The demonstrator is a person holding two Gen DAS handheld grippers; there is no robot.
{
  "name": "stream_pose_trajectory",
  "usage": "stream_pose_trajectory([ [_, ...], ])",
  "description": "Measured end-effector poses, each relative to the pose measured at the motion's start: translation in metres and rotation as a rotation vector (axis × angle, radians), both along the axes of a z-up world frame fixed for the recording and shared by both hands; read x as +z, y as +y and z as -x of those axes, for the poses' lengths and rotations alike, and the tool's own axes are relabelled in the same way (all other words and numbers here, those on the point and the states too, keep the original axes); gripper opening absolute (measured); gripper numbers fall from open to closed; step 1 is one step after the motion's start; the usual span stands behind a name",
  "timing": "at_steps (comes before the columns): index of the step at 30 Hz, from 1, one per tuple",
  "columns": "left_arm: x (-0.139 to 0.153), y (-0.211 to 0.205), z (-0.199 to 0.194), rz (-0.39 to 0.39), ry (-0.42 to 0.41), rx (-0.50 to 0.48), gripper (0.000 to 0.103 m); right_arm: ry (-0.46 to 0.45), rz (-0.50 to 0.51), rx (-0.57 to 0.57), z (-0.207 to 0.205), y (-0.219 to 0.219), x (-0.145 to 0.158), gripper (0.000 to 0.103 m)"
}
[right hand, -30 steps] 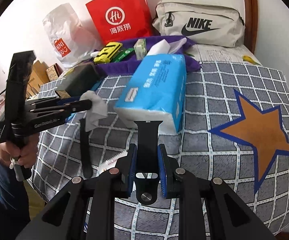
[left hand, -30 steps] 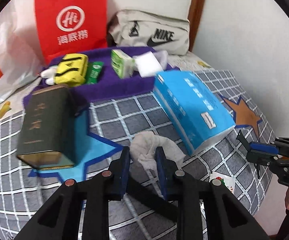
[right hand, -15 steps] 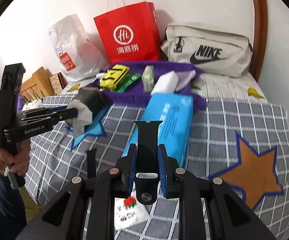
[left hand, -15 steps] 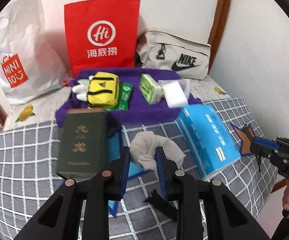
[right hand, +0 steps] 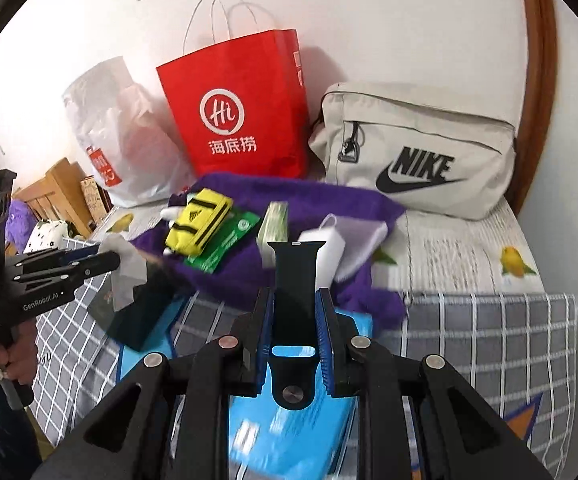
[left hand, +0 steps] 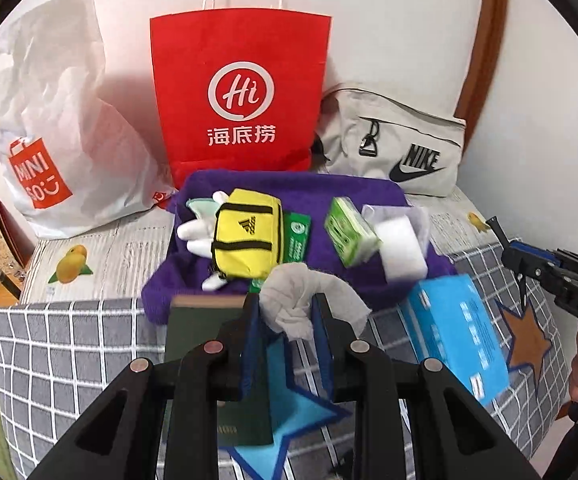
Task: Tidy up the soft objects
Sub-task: 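Carry the black strap and white tissue onto the purple towel with both tools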
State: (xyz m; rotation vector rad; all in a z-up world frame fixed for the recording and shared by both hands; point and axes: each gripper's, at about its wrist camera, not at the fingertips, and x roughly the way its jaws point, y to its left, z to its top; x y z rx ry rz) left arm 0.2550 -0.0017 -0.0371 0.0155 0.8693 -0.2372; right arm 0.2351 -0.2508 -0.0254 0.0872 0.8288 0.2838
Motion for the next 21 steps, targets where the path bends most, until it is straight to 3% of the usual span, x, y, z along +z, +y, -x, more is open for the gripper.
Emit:
stream_pose_trajectory([
  [7,0.001,0.002,-0.041,-0.028,0.016,0.034,0.025,0.002,0.011,0.006,-0.05,0.005,0.001,0.021],
  [12,0.007,0.004,-0.064,0.01,0.006,0.044,0.025,0.0,0.024,0.015,-0.085,0.012,0.003,0.021],
  [21,-0.004,-0.011,-0.104,0.011,0.025,0.049,0.025,0.034,0.014,0.005,-0.138,0.021,-0.003,0.021],
])
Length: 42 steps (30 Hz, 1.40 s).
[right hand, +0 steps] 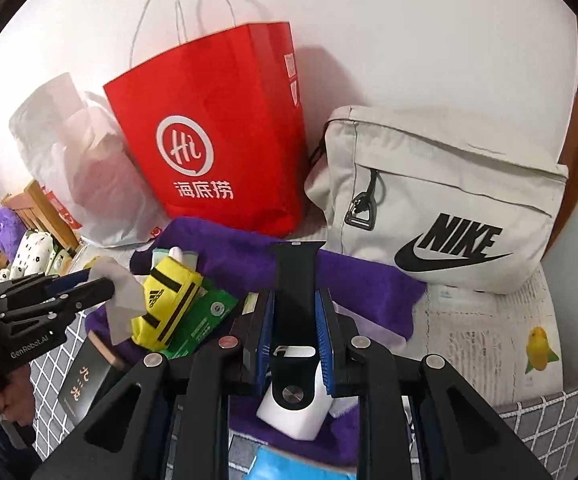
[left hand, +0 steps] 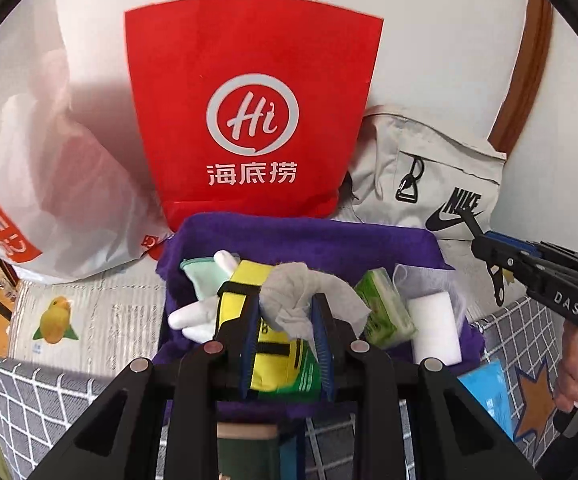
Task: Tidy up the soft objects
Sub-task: 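Carry the black strap and white tissue onto the purple towel with both tools, then open both tools to release the strap and tissue on the towel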
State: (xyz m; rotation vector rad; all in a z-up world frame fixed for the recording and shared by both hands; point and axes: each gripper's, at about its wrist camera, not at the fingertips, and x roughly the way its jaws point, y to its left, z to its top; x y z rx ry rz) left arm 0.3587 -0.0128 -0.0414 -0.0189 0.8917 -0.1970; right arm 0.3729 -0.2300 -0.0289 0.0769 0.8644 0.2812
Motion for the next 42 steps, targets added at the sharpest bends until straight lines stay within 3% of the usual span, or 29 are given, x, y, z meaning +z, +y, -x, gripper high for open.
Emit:
stream_pose_trajectory([
  [8,-0.023,0.001,-0.013,-0.004,0.047,0.011,0.025,0.065,-0.002,0.016,-0.018,0.004,-0.026,0.021],
  [15,-0.027,0.002,-0.017,0.002,0.059,0.003,0.025,0.148,0.076,0.076,-0.027,0.023,-0.059,0.021],
  [26,-0.041,0.001,-0.023,0.03,0.099,-0.004,0.025,0.215,0.11,0.101,-0.031,0.032,-0.083,0.021],
  [35,-0.055,-0.014,-0.026,0.049,0.11,-0.035,0.025,0.232,0.095,0.129,-0.029,0.034,-0.083,0.022],
  [37,-0.058,-0.018,-0.027,0.021,0.102,-0.033,0.025,0.239,0.092,0.126,-0.028,0.032,-0.083,0.023],
  [39,-0.062,-0.022,-0.028,-0.009,0.104,-0.031,0.025,0.251,0.08,0.124,-0.029,0.029,-0.083,0.027],
  [42,-0.065,-0.023,-0.029,0.025,0.125,-0.046,0.025,0.248,0.063,0.123,-0.028,0.026,-0.08,0.032],
])
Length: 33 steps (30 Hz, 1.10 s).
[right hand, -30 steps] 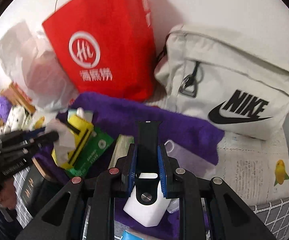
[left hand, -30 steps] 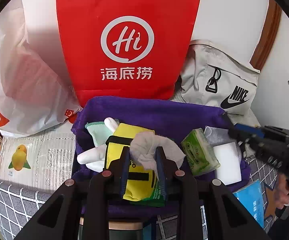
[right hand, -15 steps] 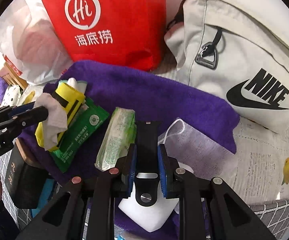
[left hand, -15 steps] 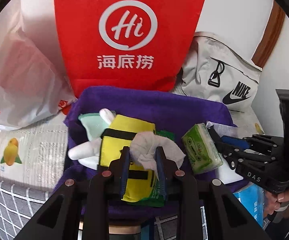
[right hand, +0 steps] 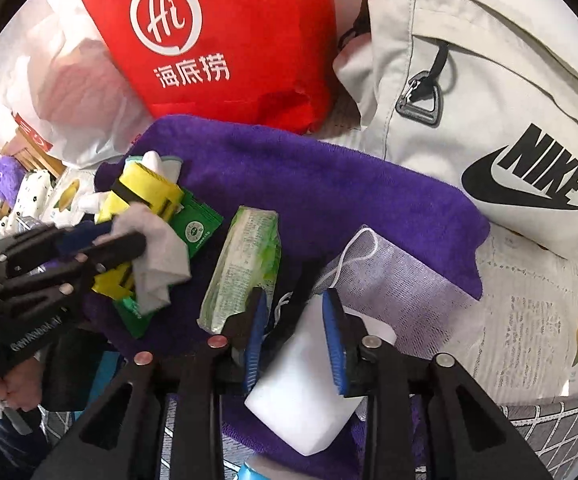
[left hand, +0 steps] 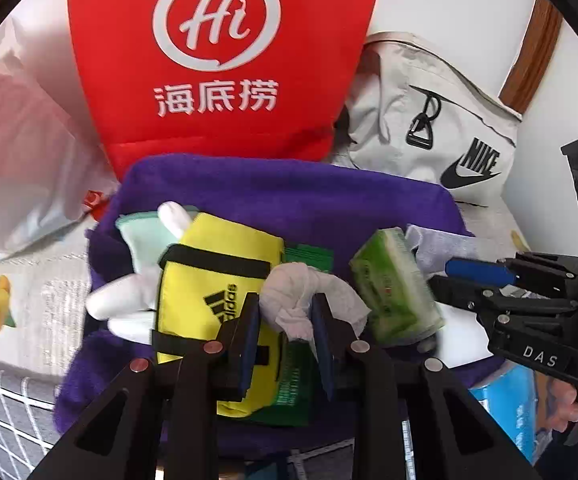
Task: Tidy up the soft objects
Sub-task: 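Open both tools to release the strap and tissue on the towel, then move both tools back over the checked cloth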
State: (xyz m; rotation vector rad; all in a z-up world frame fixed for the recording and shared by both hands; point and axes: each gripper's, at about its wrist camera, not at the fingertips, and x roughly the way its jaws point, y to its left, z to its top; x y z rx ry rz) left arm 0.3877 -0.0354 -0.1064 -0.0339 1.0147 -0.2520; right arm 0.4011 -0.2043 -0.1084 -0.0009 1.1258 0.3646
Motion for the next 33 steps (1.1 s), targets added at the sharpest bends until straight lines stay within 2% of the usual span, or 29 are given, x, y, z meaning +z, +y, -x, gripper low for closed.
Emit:
stream_pose_trajectory([
  [9,-0.003,-0.007,0.0,-0.013,0.004,-0.01,0.026,-0.038,-0.011,-0.024,0.002,-0.011,0.013,0.035],
  [14,-0.005,-0.01,0.001,-0.015,0.015,-0.021,0.03,-0.048,-0.01,-0.021,0.002,-0.009,0.015,0.035],
  [15,-0.005,-0.011,0.001,-0.016,0.015,-0.025,0.034,-0.048,-0.007,-0.021,0.002,-0.008,0.015,0.035],
  [17,-0.004,-0.011,0.001,-0.005,0.021,-0.031,0.048,-0.05,0.0,-0.019,0.002,-0.007,0.016,0.035],
  [18,-0.002,-0.012,0.001,0.008,0.018,-0.035,0.062,-0.051,0.0,-0.017,0.002,-0.007,0.016,0.035],
  [19,0.0,-0.012,0.002,0.021,0.009,-0.037,0.069,-0.053,-0.002,-0.015,0.002,-0.007,0.017,0.035],
  [21,0.007,-0.009,0.004,0.046,-0.016,-0.023,0.069,-0.061,-0.002,-0.011,0.003,-0.006,0.02,0.035],
  [27,0.02,0.0,0.007,0.034,-0.026,0.009,0.069,-0.078,-0.008,-0.023,0.006,-0.009,0.029,0.035],
  [33,0.044,0.007,0.02,-0.031,-0.045,0.047,0.069,-0.123,-0.005,-0.007,0.018,-0.002,0.048,0.035],
])
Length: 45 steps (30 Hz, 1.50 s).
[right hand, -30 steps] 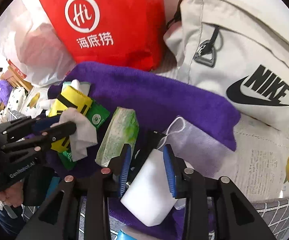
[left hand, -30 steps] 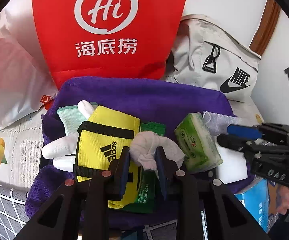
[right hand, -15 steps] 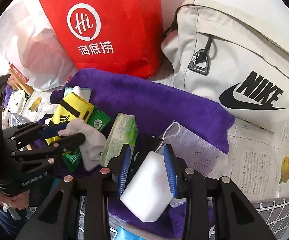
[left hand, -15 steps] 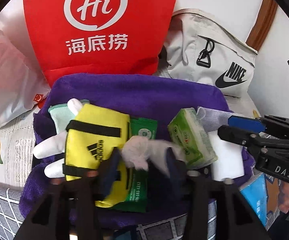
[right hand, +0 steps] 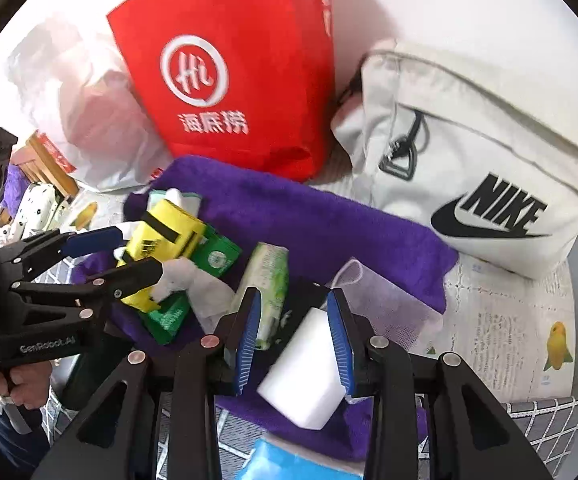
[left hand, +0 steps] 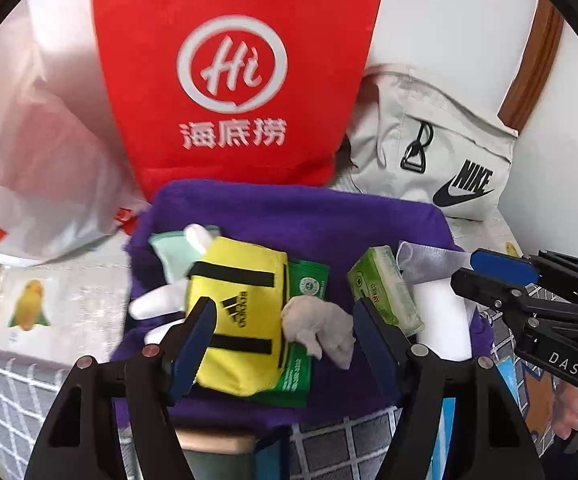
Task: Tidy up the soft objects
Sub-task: 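Move both tools back over the checked cloth, then grasp the white tomato-print sachet with the right tool while the left tool reaches the black strap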
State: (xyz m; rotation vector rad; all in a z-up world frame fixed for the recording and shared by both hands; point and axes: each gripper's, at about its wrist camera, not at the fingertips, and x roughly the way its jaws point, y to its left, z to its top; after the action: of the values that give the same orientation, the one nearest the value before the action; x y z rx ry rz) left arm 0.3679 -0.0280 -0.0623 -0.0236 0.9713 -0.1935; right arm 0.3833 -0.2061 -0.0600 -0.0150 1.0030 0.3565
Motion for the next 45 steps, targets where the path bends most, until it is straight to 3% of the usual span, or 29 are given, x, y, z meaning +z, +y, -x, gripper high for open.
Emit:
stream_pose_trajectory([
  [4,0.019,0.008,0.023,-0.006,-0.023,0.014,0.069,-0.035,-0.01,0.003,0.016,0.002,0.02,0.035],
  [9,0.028,0.011,0.062,-0.152,-0.055,0.022,0.069,-0.056,-0.024,-0.008,0.056,-0.002,0.038,0.035],
  [18,0.017,0.012,0.147,-0.144,-0.014,-0.032,0.069,-0.059,-0.016,-0.036,0.172,-0.016,0.036,0.035],
  [20,0.014,0.013,0.166,-0.129,-0.011,-0.038,0.069,-0.067,-0.022,-0.045,0.2,-0.021,0.032,0.039],
  [23,0.006,0.015,0.189,-0.107,-0.001,-0.035,0.069,-0.07,-0.021,-0.05,0.24,-0.027,0.021,0.047],
  [26,-0.001,0.017,0.204,-0.088,0.007,-0.016,0.069,-0.052,0.015,-0.045,0.273,-0.027,0.003,0.048],
  [30,-0.014,0.016,0.224,-0.037,0.02,-0.028,0.069,0.005,0.001,0.001,0.3,-0.023,-0.031,0.048],
  [34,-0.025,0.012,0.238,-0.039,0.03,-0.049,0.069,0.008,-0.017,0.068,0.31,-0.016,-0.061,0.051],
  [41,-0.039,0.021,0.251,-0.021,0.051,-0.054,0.069,0.03,-0.021,0.105,0.306,-0.01,-0.094,0.074],
  [42,-0.041,0.023,0.251,-0.014,0.053,-0.052,0.069,0.023,-0.037,0.114,0.306,-0.009,-0.094,0.082],
  [45,-0.045,0.027,0.249,-0.023,0.059,-0.033,0.069,0.023,-0.055,0.153,0.308,-0.005,-0.095,0.089],
])
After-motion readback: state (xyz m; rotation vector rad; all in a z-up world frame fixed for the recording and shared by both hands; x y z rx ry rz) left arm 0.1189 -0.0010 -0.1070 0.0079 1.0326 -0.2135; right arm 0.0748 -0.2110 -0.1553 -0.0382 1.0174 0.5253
